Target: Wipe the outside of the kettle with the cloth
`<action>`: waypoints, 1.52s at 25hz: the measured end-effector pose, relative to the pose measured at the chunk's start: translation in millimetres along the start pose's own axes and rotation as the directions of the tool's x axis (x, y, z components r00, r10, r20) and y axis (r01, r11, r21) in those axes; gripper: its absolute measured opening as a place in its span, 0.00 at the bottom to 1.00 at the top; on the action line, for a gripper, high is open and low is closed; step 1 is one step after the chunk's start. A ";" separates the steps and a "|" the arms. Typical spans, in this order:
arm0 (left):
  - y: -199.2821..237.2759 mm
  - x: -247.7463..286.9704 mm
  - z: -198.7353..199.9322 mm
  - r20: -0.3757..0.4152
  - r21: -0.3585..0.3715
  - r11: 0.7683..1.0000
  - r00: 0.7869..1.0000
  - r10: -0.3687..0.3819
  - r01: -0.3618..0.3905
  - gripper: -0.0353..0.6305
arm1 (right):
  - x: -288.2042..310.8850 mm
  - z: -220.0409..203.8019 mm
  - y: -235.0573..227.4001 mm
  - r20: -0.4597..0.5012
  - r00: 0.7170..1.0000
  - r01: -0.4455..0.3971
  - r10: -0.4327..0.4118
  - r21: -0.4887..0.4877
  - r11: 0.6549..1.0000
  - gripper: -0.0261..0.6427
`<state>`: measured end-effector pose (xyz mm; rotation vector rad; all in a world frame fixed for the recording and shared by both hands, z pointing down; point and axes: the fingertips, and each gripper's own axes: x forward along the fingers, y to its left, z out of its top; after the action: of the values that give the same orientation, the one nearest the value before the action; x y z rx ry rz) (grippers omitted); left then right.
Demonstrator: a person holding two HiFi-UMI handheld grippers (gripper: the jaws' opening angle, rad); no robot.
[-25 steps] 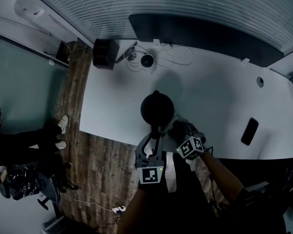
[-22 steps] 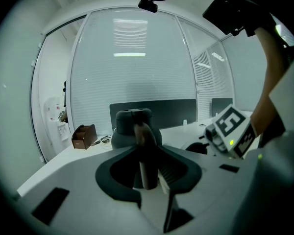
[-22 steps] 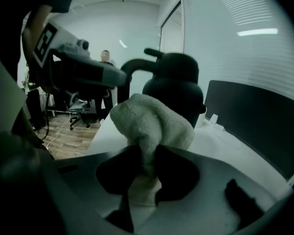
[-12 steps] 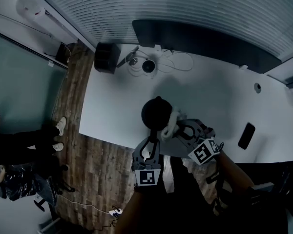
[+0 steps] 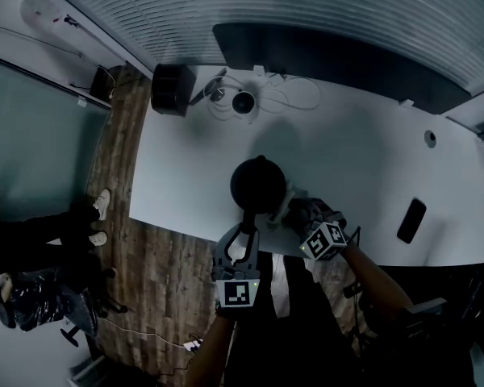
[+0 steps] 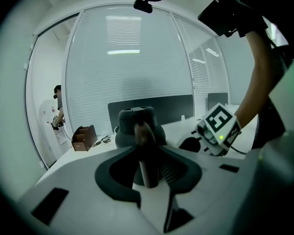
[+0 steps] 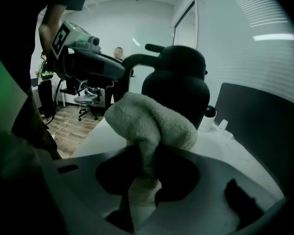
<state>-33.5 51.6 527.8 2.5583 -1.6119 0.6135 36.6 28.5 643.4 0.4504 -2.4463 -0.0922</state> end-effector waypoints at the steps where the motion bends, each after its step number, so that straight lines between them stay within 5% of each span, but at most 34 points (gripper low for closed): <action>1: 0.0 0.5 -0.1 0.004 -0.006 1.000 1.000 0.002 -0.002 0.23 | 5.0 -5.7 2.7 -0.016 1.000 -0.008 0.008 0.000 1.000 0.18; 5: -0.4 0.3 -0.7 0.009 -0.005 1.000 1.000 0.001 -0.001 0.23 | -3.4 -0.1 5.0 -0.003 1.000 -0.020 0.020 0.010 1.000 0.18; 10: -0.7 -1.7 -3.3 -0.012 -0.003 1.000 1.000 -0.016 0.015 0.23 | -83.0 79.9 -20.8 0.183 0.982 0.058 -0.047 -0.055 0.997 0.18; 13: 1.3 -1.6 -0.5 0.012 -0.006 1.000 1.000 -0.007 0.007 0.23 | -87.3 104.0 -40.0 0.206 0.978 0.070 -0.044 -0.118 0.991 0.18; 17: 0.8 -2.4 -1.9 -0.010 -0.027 1.000 1.000 -0.007 0.007 0.23 | -61.6 91.8 -44.8 0.203 0.979 0.003 0.020 -0.112 0.994 0.18; 22: 5.3 -1.0 1.8 0.013 0.005 1.000 1.000 -0.010 0.010 0.23 | -60.3 84.1 -44.1 0.256 0.967 0.016 -0.005 -0.042 0.999 0.18; 32: 11.0 -0.5 -5.0 -0.026 0.043 0.999 0.999 -0.029 0.030 0.23 | 8.2 -10.0 -5.6 -0.014 0.999 -0.031 0.031 0.003 1.000 0.18; 38: 11.4 -3.0 -7.1 -0.034 0.064 0.996 0.998 -0.055 0.057 0.23 | -33.4 16.3 -11.7 0.074 0.997 -0.030 0.030 -0.003 1.000 0.18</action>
<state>-46.7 50.8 531.4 2.6144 -1.5295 0.7094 54.7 28.2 608.9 0.4159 -2.5245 -0.1001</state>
